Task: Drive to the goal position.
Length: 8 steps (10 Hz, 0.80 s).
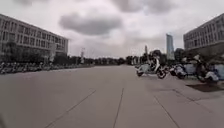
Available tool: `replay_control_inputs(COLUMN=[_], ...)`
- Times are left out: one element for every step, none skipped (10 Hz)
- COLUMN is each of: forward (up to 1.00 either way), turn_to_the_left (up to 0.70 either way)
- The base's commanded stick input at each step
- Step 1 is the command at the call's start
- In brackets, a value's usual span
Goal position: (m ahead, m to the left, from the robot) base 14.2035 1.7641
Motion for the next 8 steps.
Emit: replay_control_inputs(forward=[0.70, 0.70, 0.70, 0.70, 0.70, 0.70, 0.70, 0.70], turn_to_the_left=[-0.06, -0.05, -0.03, -0.02, 0.00, 0.01, 0.03, 0.04])
